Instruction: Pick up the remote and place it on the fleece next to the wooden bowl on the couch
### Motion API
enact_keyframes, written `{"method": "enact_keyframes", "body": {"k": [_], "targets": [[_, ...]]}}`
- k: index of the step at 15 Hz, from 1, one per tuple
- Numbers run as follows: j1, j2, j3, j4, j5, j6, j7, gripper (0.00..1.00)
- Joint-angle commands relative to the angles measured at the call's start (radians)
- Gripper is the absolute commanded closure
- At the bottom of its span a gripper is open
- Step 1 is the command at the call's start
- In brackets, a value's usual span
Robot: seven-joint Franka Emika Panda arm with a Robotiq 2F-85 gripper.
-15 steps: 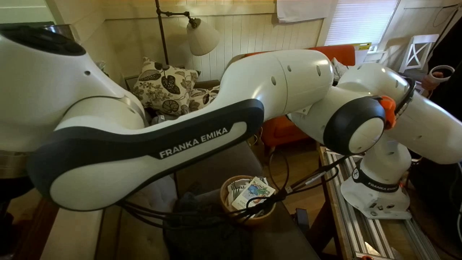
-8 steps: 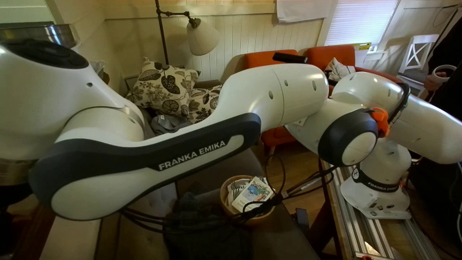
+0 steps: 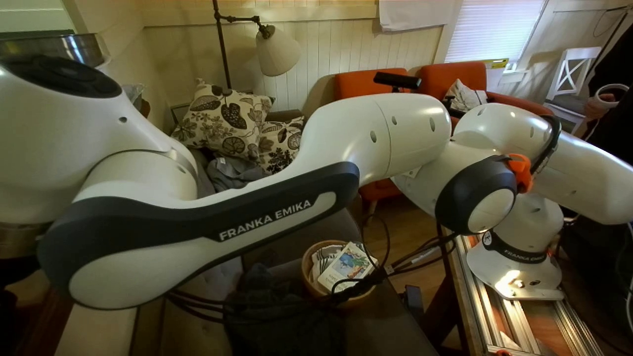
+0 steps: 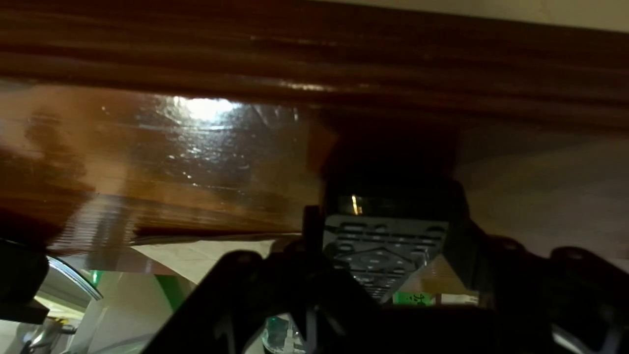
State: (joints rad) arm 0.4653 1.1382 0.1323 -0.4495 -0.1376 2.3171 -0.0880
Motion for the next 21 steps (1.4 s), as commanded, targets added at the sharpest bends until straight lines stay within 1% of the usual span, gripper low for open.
{"method": "enact_keyframes", "body": {"k": [1, 8, 11, 13, 14, 17, 19, 21], "targets": [[0.01, -0.025, -0.021, -0.021, 0.027, 0.001, 0.011, 0.63], [0.053, -0.075, -0.056, 0.005, 0.001, 0.064, 0.015, 0.63], [0.064, -0.107, -0.068, -0.009, 0.004, 0.036, 0.031, 0.63], [0.071, -0.115, -0.091, -0.012, -0.003, 0.018, 0.096, 0.63], [0.078, -0.117, -0.114, -0.012, -0.013, 0.003, 0.151, 0.63], [0.112, -0.11, -0.209, 0.003, -0.058, -0.025, 0.369, 0.63], [0.138, -0.103, -0.258, 0.007, -0.081, -0.011, 0.482, 0.63], [0.159, -0.102, -0.285, 0.007, -0.093, 0.004, 0.544, 0.63]]}}
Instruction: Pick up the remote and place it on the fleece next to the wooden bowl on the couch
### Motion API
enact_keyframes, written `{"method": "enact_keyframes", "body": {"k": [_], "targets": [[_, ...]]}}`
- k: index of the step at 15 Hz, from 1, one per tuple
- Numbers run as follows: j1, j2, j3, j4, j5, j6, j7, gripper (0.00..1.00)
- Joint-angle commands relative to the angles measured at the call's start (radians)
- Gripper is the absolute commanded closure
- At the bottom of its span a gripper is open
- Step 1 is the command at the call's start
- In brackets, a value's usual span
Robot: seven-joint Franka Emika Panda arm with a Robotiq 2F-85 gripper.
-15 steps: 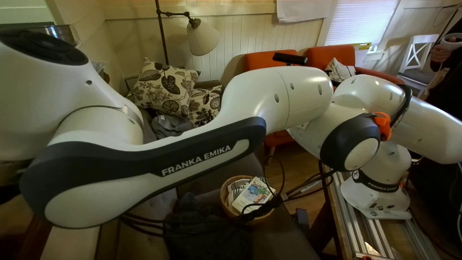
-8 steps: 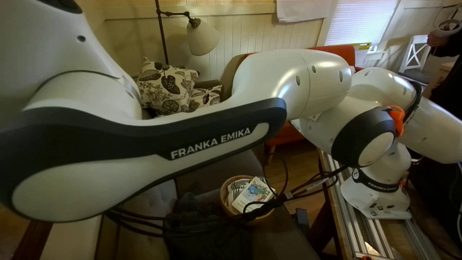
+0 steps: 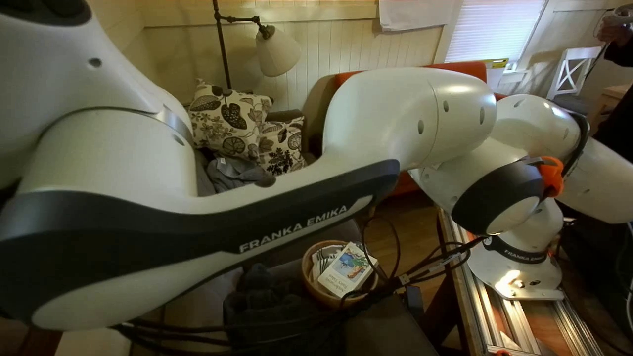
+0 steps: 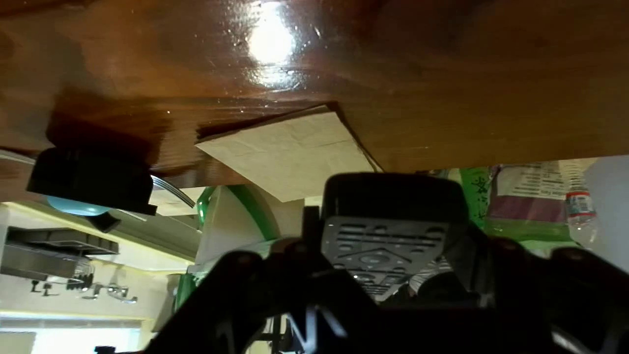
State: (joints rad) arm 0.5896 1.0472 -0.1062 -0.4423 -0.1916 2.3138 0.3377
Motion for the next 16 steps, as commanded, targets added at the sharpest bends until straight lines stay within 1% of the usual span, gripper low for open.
{"method": "enact_keyframes", "body": {"k": [1, 3, 5, 6, 7, 8, 9, 12, 13, 16], "targets": [[0.046, -0.012, -0.058, 0.0, -0.045, 0.016, 0.143, 0.63], [0.065, -0.013, -0.086, 0.0, -0.057, 0.022, 0.205, 0.63], [0.081, -0.011, -0.122, 0.0, -0.07, 0.009, 0.301, 0.63], [0.082, -0.01, -0.129, 0.0, -0.067, 0.012, 0.335, 0.63], [0.077, -0.009, -0.121, 0.0, -0.06, 0.03, 0.333, 0.63], [0.072, -0.003, -0.099, 0.0, -0.048, 0.008, 0.277, 0.63], [0.071, -0.003, -0.097, -0.001, -0.048, 0.007, 0.28, 0.38], [0.069, 0.002, -0.096, -0.002, -0.047, 0.006, 0.278, 0.38], [0.069, 0.003, -0.096, -0.002, -0.047, 0.006, 0.278, 0.63], [0.05, -0.01, -0.141, -0.002, -0.064, -0.006, 0.383, 0.63]]}}
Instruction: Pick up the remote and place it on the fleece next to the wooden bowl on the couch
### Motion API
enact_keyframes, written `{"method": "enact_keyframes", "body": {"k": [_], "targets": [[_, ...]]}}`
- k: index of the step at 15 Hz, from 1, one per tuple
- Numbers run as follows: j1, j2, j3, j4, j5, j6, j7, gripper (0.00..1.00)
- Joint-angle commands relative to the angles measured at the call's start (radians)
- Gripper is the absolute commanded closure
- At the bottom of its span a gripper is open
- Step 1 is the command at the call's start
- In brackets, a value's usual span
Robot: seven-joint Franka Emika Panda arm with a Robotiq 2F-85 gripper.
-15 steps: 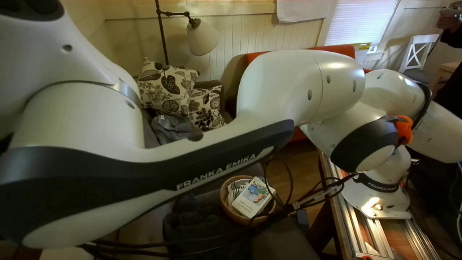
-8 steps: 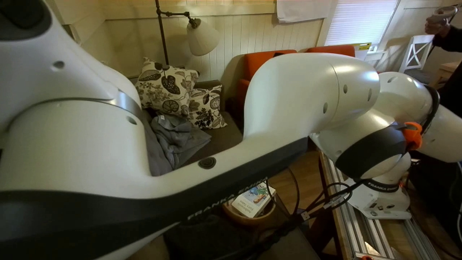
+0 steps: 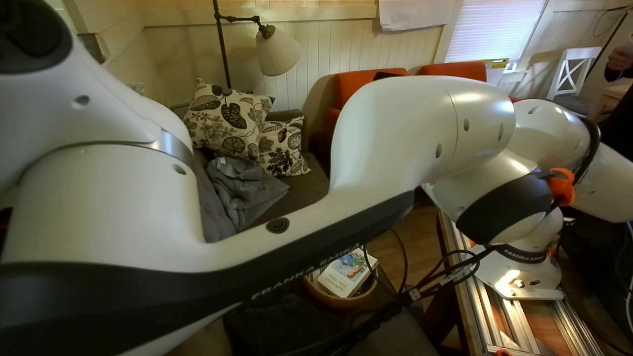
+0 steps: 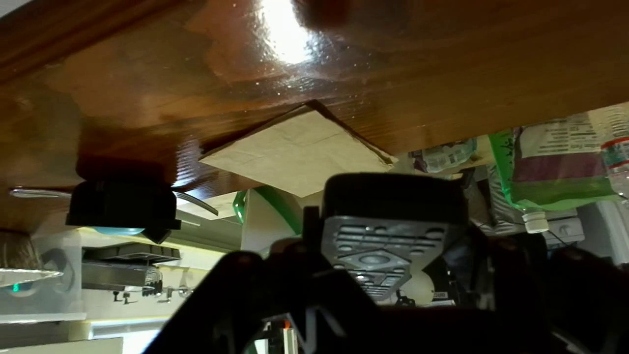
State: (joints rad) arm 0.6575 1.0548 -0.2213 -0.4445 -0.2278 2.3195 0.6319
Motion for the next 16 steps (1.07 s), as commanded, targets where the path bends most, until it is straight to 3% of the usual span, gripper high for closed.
{"method": "enact_keyframes", "body": {"k": [1, 3, 9, 11, 14, 16], "targets": [[-0.022, -0.02, -0.054, 0.0, -0.042, -0.018, 0.152, 0.63], [-0.036, -0.023, -0.081, 0.001, -0.056, -0.025, 0.22, 0.63], [-0.071, -0.026, -0.049, 0.001, -0.05, -0.011, 0.152, 0.63], [-0.082, -0.021, -0.018, 0.001, -0.03, 0.049, 0.122, 0.63], [-0.093, -0.014, 0.004, 0.0, -0.002, 0.156, 0.243, 0.63], [-0.111, -0.017, 0.076, 0.0, 0.045, 0.169, 0.178, 0.63]]}}
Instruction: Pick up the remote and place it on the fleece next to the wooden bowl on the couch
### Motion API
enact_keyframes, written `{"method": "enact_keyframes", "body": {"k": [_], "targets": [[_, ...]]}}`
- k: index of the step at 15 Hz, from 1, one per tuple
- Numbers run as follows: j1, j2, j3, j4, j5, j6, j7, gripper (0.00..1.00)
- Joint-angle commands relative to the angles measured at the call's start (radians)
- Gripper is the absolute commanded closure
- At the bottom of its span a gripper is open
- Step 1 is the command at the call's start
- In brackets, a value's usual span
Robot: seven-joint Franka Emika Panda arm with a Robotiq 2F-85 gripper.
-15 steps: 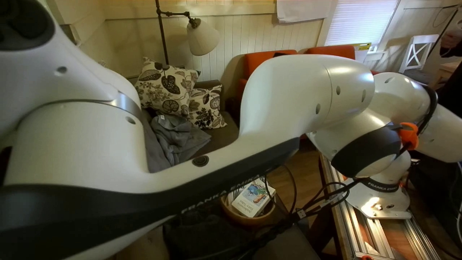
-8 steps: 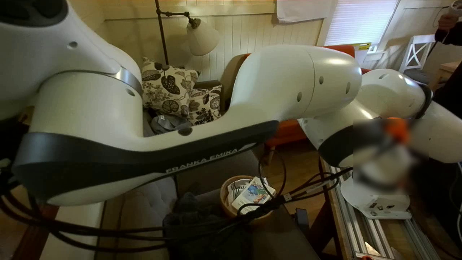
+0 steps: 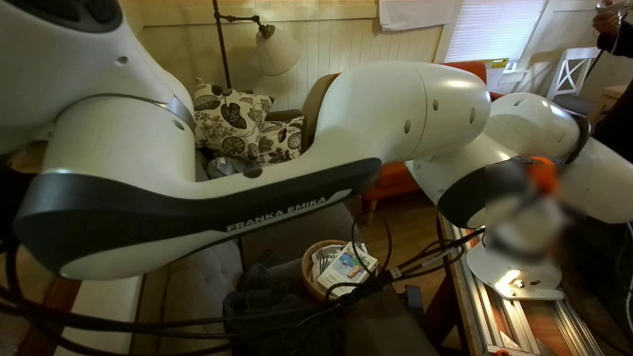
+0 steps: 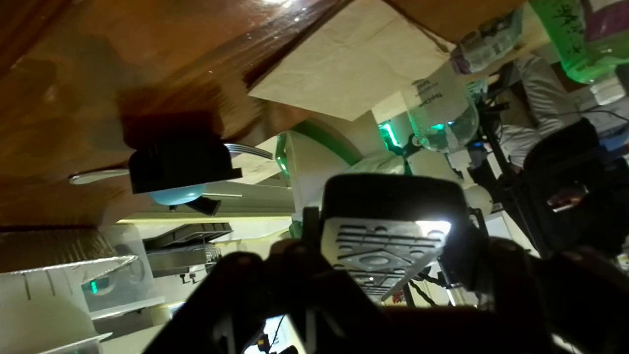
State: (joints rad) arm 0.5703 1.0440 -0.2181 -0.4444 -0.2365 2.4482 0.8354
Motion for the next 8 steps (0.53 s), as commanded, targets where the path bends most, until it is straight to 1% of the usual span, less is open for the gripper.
{"method": "enact_keyframes", "body": {"k": [1, 2, 4, 5, 8], "targets": [[-0.031, -0.009, 0.106, 0.0, 0.074, 0.016, -0.052, 0.63], [-0.033, -0.012, 0.121, 0.0, 0.084, -0.014, -0.059, 0.63], [-0.032, -0.013, 0.108, 0.0, 0.074, -0.036, -0.013, 0.63], [-0.036, -0.013, 0.119, 0.0, 0.079, -0.052, -0.036, 0.63], [-0.033, -0.024, 0.108, -0.009, 0.057, -0.156, -0.082, 0.63]]}}
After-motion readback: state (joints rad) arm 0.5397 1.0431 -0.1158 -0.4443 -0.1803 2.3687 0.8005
